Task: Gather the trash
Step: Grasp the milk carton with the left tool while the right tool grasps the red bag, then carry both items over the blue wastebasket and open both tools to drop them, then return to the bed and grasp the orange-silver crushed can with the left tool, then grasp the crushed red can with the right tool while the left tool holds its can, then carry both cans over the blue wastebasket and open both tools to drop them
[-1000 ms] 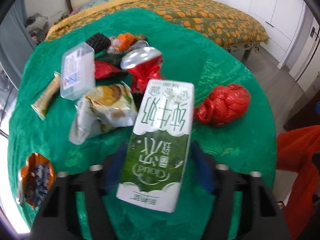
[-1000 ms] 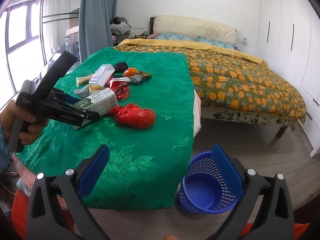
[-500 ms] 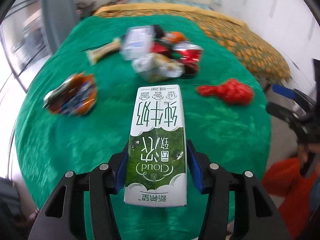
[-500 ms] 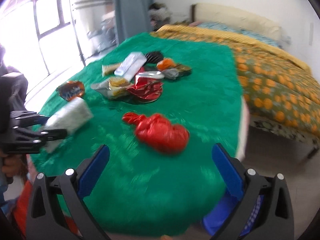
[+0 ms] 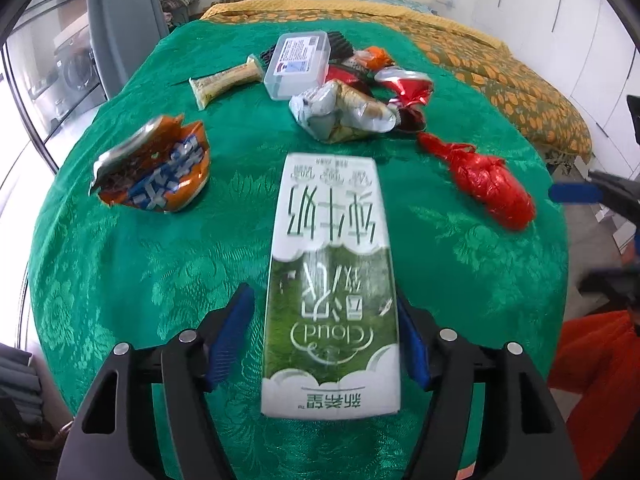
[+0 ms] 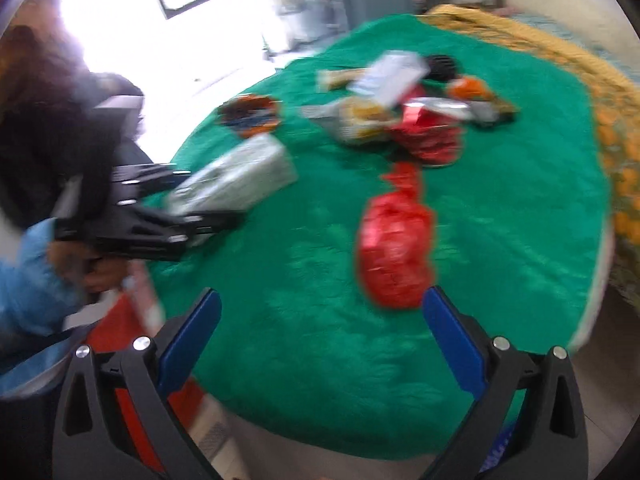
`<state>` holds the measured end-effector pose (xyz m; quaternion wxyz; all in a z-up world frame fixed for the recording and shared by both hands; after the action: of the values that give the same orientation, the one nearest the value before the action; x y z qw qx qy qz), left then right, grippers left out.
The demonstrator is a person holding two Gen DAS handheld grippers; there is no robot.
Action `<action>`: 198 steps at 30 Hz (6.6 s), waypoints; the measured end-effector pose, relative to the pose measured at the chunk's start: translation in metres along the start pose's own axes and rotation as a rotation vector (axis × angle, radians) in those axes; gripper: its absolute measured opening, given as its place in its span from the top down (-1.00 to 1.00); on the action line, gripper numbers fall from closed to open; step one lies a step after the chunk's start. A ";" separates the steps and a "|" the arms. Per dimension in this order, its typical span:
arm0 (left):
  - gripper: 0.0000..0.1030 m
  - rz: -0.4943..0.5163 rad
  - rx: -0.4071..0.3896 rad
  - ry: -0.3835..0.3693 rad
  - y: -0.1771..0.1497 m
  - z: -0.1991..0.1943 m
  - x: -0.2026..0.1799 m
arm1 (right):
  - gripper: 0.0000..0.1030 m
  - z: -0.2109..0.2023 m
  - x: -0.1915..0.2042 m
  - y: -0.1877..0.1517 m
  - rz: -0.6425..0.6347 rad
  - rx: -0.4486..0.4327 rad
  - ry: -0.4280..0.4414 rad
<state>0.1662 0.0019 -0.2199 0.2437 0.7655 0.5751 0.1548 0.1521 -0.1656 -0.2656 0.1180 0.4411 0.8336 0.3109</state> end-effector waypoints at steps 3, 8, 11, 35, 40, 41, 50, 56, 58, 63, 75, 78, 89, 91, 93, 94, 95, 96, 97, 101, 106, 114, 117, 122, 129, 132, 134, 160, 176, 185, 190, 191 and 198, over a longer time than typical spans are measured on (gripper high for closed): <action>-0.30 0.023 0.001 0.008 0.009 -0.003 -0.001 | -0.89 0.009 -0.021 0.010 0.054 0.046 -0.138; 0.03 0.017 0.060 -0.019 0.018 0.004 0.000 | -0.61 0.036 -0.039 0.026 0.136 0.097 -0.144; 0.07 0.012 0.065 -0.021 0.019 0.005 0.000 | 0.18 0.041 -0.045 0.031 0.168 0.102 -0.164; 0.06 0.207 0.093 -0.404 0.065 0.043 -0.329 | 0.18 -0.100 -0.273 -0.158 0.656 -0.047 -0.425; 0.04 0.213 0.145 -0.389 0.059 0.100 -0.373 | 0.14 -0.094 -0.296 -0.182 0.762 -0.075 -0.352; 0.03 0.214 0.150 -0.386 0.057 0.110 -0.379 | 0.08 -0.094 -0.300 -0.185 0.776 -0.082 -0.341; -0.77 0.200 0.093 -0.417 0.064 0.137 -0.406 | -0.50 -0.116 -0.313 -0.199 0.852 -0.155 -0.386; -0.90 0.236 -0.083 -0.449 0.069 0.064 -0.389 | -0.80 -0.153 -0.294 -0.173 0.735 -0.251 -0.553; -0.90 0.251 -0.109 -0.460 0.065 0.045 -0.381 | -0.90 -0.161 -0.280 -0.161 0.681 -0.279 -0.617; -0.90 0.218 -0.116 -0.400 0.049 0.022 -0.327 | -0.91 -0.168 -0.243 -0.131 0.548 -0.359 -0.704; -0.90 0.041 -0.117 -0.081 0.018 0.013 -0.119 | -0.91 -0.067 -0.102 -0.057 0.285 -0.296 -0.519; -0.90 0.032 -0.115 -0.050 0.008 0.004 -0.085 | -0.91 -0.035 -0.065 -0.037 0.240 -0.253 -0.448; -0.90 -0.022 -0.150 0.068 0.005 -0.027 0.061 | -0.91 0.051 0.011 0.031 0.132 -0.112 -0.325; -0.89 -0.024 -0.156 0.051 0.015 -0.025 0.085 | -0.90 0.065 0.013 0.036 0.124 -0.089 -0.322; -0.89 -0.015 -0.138 0.035 0.024 -0.015 0.102 | -0.90 0.077 0.013 0.038 0.119 -0.066 -0.318; -0.90 0.000 -0.127 0.019 0.028 -0.010 0.107 | -0.90 0.083 0.012 0.039 0.119 -0.056 -0.322; -0.90 0.021 -0.114 0.003 0.033 -0.003 0.109 | -0.90 0.086 0.010 0.038 0.124 -0.051 -0.321; -0.90 0.038 -0.106 0.006 0.037 0.004 0.113 | -0.91 0.088 0.008 0.037 0.131 -0.048 -0.317; -0.89 0.051 -0.102 0.021 0.042 0.009 0.117 | -0.91 0.089 0.007 0.035 0.143 -0.046 -0.308; -0.89 0.097 -0.096 0.015 0.060 0.030 0.122 | -0.91 0.088 0.006 0.033 0.144 -0.051 -0.306; -0.89 0.168 -0.038 -0.038 0.071 0.059 0.114 | -0.91 0.089 0.008 0.033 0.142 -0.053 -0.311; -0.55 0.167 -0.035 -0.081 0.074 0.067 0.108 | -0.91 0.088 0.009 0.031 0.142 -0.057 -0.314; -0.07 0.134 -0.049 -0.062 0.072 0.061 0.109 | -0.91 0.087 0.009 0.030 0.146 -0.060 -0.312; -0.05 -0.004 -0.054 -0.066 0.062 0.047 0.098 | -0.91 0.084 0.008 0.028 0.151 -0.064 -0.311; -0.07 -0.059 -0.059 -0.073 0.040 0.034 0.047 | -0.91 0.076 0.003 0.025 0.193 -0.102 -0.283; -0.24 -0.025 -0.066 -0.020 0.035 0.035 0.040 | -0.91 0.064 -0.006 0.021 0.252 -0.140 -0.247; -0.47 -0.014 -0.064 -0.001 0.034 0.037 0.041 | -0.91 0.054 -0.022 0.020 0.308 -0.157 -0.259; -0.65 -0.024 -0.084 0.036 0.032 0.039 0.044 | -0.19 0.049 -0.076 0.111 0.279 -0.167 -0.377; -0.54 0.026 -0.058 -0.021 0.025 0.031 0.044 | -0.19 -0.021 -0.015 0.037 0.219 -0.220 -0.251; -0.06 -0.038 -0.080 -0.018 0.030 0.026 0.053 | -0.19 -0.038 -0.001 0.028 0.192 -0.244 -0.252; -0.06 -0.036 -0.115 -0.037 0.031 0.009 0.037 | -0.19 -0.039 -0.008 0.019 0.203 -0.233 -0.253; -0.06 -0.035 -0.117 -0.046 0.032 0.006 0.032 | -0.19 -0.039 -0.011 0.016 0.207 -0.227 -0.255; -0.06 0.024 -0.113 -0.126 0.042 -0.007 -0.029 | -0.19 -0.051 -0.034 -0.002 0.258 -0.228 -0.266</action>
<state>0.1878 -0.0338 -0.1898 0.3202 0.7656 0.5396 0.1418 0.1465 -0.2156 -0.2298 0.2351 0.5651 0.7066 0.3549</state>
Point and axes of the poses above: each gripper's, at about its wrist camera, not at the fingertips, and z roughly the way its jaws point, x to its left, y to its top, the point moved 7 cm from there along z, roughly the way its jaws point, and after that the axes turned 2 degrees about -z, right-handed, at the moved point
